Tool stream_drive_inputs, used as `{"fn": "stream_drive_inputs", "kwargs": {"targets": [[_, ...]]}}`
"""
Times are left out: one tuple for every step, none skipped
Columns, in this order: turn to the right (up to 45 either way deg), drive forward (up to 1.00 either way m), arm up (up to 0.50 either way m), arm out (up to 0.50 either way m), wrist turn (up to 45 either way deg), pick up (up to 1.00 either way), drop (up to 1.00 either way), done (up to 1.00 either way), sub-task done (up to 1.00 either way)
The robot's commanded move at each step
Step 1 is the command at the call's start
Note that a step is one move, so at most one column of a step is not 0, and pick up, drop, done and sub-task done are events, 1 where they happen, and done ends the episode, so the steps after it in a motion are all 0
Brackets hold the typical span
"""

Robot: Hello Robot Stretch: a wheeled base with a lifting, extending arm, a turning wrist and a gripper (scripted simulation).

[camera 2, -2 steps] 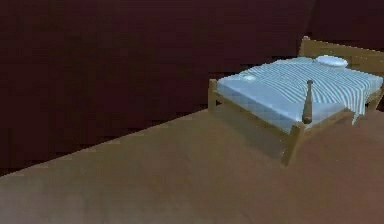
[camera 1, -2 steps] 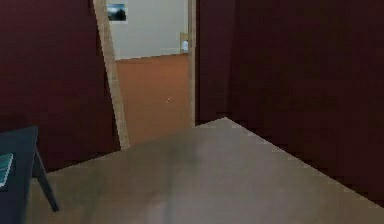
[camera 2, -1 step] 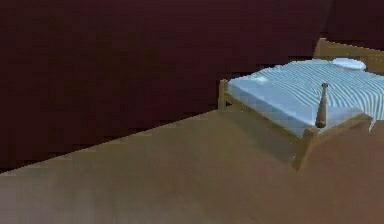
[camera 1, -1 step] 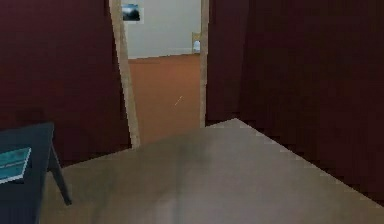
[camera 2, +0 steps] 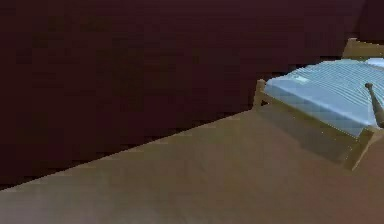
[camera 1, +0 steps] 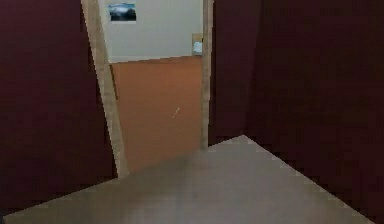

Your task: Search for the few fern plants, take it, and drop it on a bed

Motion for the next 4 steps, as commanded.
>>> {"fn": "stream_drive_inputs", "kwargs": {"targets": [[-21.0, 0.00, 0.00, 0.00, 0.0, 0.00, 0.00, 0.00, 0.00], [0.0, 0.10, 0.00, 0.00, 0.0, 0.00, 0.00, 0.00, 0.00], [-45.0, 0.00, 0.00, 0.00, 0.0, 0.00, 0.00, 0.00, 0.00], [-45.0, 0.00, 0.00, 0.00, 0.0, 0.00, 0.00, 0.00, 0.00]]}}
